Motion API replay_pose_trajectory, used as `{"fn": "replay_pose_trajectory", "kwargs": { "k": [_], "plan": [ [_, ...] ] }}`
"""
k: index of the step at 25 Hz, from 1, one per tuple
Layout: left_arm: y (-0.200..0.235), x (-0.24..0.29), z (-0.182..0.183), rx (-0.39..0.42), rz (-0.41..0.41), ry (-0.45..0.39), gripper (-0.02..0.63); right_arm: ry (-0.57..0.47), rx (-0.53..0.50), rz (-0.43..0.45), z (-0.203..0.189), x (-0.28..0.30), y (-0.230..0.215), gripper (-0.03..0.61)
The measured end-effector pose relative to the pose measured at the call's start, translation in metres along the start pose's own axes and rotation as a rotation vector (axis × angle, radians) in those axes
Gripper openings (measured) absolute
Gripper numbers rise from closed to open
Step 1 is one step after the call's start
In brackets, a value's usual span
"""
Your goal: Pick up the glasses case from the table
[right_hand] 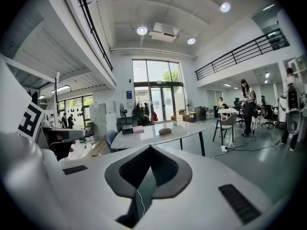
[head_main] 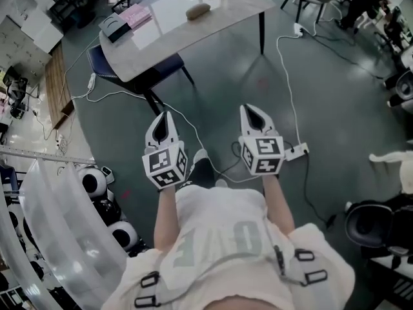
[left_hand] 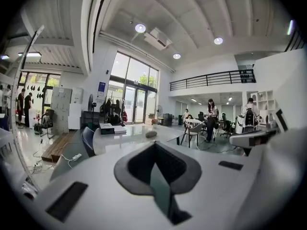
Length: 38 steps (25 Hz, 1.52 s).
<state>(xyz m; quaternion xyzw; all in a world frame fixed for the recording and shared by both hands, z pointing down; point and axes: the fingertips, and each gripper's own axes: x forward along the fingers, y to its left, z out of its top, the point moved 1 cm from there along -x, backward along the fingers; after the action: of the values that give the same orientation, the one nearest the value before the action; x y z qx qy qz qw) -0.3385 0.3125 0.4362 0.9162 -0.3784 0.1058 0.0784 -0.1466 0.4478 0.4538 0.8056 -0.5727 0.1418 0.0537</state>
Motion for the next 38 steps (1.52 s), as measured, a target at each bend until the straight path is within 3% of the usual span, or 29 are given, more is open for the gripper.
{"fn": "replay_pose_trajectory", "kwargs": {
  "k": [8, 14, 25, 38],
  "plan": [
    [0.010, 0.052, 0.011, 0.009, 0.004, -0.013, 0.003, -0.008, 0.009, 0.005, 0.006, 0.041, -0.016, 0.001],
    [0.032, 0.120, 0.025, -0.002, 0.024, -0.038, 0.003, -0.032, -0.035, -0.030, 0.022, 0.092, -0.044, 0.001],
    [0.058, 0.271, 0.095, 0.028, -0.016, -0.095, 0.003, -0.033, -0.015, -0.077, 0.075, 0.232, -0.096, 0.001],
    [0.116, 0.447, 0.140, 0.034, -0.051, -0.109, 0.003, -0.037, -0.007, -0.053, 0.147, 0.429, -0.098, 0.000]
  ]
}}
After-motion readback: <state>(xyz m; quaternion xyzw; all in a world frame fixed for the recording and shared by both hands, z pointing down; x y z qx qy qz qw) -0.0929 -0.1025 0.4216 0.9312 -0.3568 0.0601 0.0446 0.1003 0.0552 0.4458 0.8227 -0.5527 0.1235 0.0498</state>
